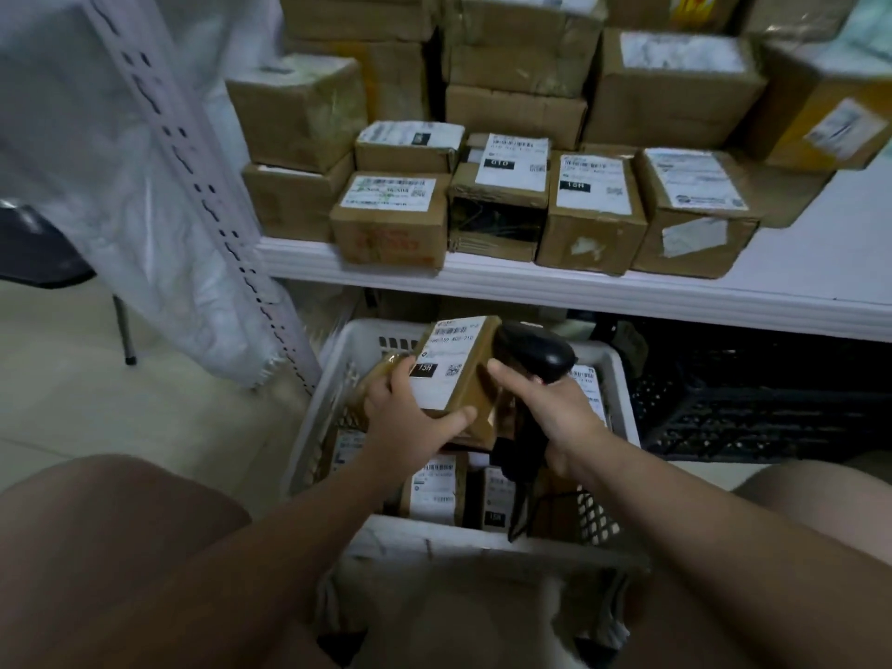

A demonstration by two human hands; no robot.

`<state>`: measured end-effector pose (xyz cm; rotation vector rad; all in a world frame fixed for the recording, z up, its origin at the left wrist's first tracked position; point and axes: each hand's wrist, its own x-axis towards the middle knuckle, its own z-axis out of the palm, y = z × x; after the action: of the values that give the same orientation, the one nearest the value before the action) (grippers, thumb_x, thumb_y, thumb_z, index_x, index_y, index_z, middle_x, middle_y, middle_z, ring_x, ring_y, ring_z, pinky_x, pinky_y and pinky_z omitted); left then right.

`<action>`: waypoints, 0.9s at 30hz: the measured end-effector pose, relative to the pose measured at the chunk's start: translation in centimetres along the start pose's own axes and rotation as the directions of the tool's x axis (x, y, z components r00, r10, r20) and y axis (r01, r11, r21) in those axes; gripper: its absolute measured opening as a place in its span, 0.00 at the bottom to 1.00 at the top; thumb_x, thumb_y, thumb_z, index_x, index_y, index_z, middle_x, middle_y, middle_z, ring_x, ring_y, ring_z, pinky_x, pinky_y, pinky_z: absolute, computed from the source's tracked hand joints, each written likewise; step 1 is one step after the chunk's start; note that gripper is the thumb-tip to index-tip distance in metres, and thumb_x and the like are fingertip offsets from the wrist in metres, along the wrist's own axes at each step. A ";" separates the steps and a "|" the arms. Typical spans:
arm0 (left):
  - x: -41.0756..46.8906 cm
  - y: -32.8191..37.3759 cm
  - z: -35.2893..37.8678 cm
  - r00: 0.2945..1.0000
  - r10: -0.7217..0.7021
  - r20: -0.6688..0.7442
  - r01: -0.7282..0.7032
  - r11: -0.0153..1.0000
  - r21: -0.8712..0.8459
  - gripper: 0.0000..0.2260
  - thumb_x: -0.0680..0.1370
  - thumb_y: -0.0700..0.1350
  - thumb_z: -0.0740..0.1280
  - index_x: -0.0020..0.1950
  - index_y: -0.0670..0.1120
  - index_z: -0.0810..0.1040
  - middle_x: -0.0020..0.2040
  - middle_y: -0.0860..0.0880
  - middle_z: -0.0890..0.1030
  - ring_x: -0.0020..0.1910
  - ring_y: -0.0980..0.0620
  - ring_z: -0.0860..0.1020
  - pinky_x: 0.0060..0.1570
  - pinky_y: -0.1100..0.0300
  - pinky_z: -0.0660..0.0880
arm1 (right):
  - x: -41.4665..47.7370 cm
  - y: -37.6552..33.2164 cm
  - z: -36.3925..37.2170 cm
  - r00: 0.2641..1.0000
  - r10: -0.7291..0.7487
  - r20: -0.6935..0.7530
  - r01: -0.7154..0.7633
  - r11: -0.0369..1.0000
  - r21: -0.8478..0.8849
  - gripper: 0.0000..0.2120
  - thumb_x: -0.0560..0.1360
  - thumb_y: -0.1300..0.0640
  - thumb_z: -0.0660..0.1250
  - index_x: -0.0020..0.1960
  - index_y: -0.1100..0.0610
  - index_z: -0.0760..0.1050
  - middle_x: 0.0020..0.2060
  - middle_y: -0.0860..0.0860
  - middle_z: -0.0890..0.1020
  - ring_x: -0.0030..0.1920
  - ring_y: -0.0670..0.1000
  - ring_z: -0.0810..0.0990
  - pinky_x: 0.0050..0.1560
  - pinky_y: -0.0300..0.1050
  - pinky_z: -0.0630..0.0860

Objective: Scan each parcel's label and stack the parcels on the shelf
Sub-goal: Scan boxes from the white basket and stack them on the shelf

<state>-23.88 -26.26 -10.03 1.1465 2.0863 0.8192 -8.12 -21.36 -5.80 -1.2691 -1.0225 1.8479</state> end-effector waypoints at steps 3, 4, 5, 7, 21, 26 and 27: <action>-1.8 1.1 -0.2 0.993 0.085 -0.082 -0.081 0.996 0.043 0.44 0.67 0.57 0.75 0.75 0.52 0.54 0.70 0.44 0.57 0.70 0.44 0.56 0.67 0.50 0.61 | -1.1 0.6 1.0 0.993 -0.117 0.002 0.117 0.993 0.032 0.17 0.70 0.61 0.75 0.58 0.56 0.79 0.51 0.52 0.86 0.52 0.51 0.84 0.52 0.51 0.82; -2.2 1.3 -0.1 0.985 0.126 -0.113 -0.117 0.989 0.090 0.45 0.66 0.58 0.75 0.75 0.52 0.54 0.69 0.44 0.57 0.70 0.44 0.57 0.67 0.50 0.61 | -1.4 0.9 1.2 0.989 -0.149 -0.001 0.149 0.988 0.032 0.18 0.70 0.62 0.76 0.59 0.57 0.79 0.51 0.52 0.86 0.53 0.50 0.84 0.54 0.50 0.81; -2.5 1.3 -0.2 0.970 0.195 -0.146 -0.174 0.974 0.146 0.45 0.66 0.58 0.75 0.75 0.51 0.55 0.68 0.44 0.58 0.69 0.44 0.59 0.67 0.50 0.61 | -1.6 1.1 1.5 0.985 -0.175 -0.011 0.175 0.984 0.016 0.19 0.70 0.62 0.76 0.59 0.58 0.79 0.52 0.52 0.85 0.53 0.50 0.84 0.55 0.50 0.81; -3.0 1.4 -0.7 0.927 0.337 -0.163 -0.304 0.932 0.198 0.42 0.66 0.58 0.75 0.74 0.50 0.59 0.66 0.46 0.60 0.66 0.47 0.62 0.66 0.52 0.64 | -1.5 1.3 1.5 0.979 -0.189 -0.071 0.188 0.982 -0.019 0.20 0.69 0.63 0.76 0.60 0.59 0.79 0.52 0.53 0.85 0.53 0.51 0.84 0.56 0.50 0.80; 2.0 0.2 -7.1 0.920 -0.001 0.393 0.202 0.859 -0.471 0.13 0.75 0.48 0.70 0.58 0.47 0.78 0.56 0.47 0.83 0.59 0.48 0.78 0.62 0.52 0.72 | -1.1 -0.5 -0.4 0.978 -0.210 -0.005 0.204 0.956 -0.211 0.12 0.74 0.52 0.71 0.57 0.52 0.78 0.49 0.49 0.84 0.50 0.47 0.82 0.49 0.42 0.77; 2.3 -2.4 -6.3 0.935 -0.018 0.355 0.162 0.910 -0.381 0.21 0.65 0.50 0.77 0.56 0.50 0.80 0.53 0.48 0.84 0.55 0.47 0.81 0.59 0.46 0.75 | -1.6 -1.3 -1.2 0.959 -0.273 0.074 0.279 0.871 -0.404 0.11 0.73 0.52 0.73 0.42 0.60 0.79 0.31 0.55 0.80 0.33 0.53 0.80 0.37 0.47 0.77; 2.3 -2.6 -6.4 0.933 -0.010 0.360 0.165 0.901 -0.401 0.19 0.67 0.48 0.77 0.56 0.49 0.80 0.53 0.47 0.84 0.54 0.46 0.82 0.59 0.44 0.76 | -1.8 -1.3 -1.2 0.955 -0.276 0.110 0.295 0.844 -0.448 0.12 0.73 0.53 0.73 0.42 0.62 0.79 0.30 0.57 0.79 0.31 0.54 0.79 0.35 0.48 0.77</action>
<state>-30.98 -26.76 -8.59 0.8730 1.5525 0.8969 -6.30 -22.02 -4.11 -1.2523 -1.6503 1.4511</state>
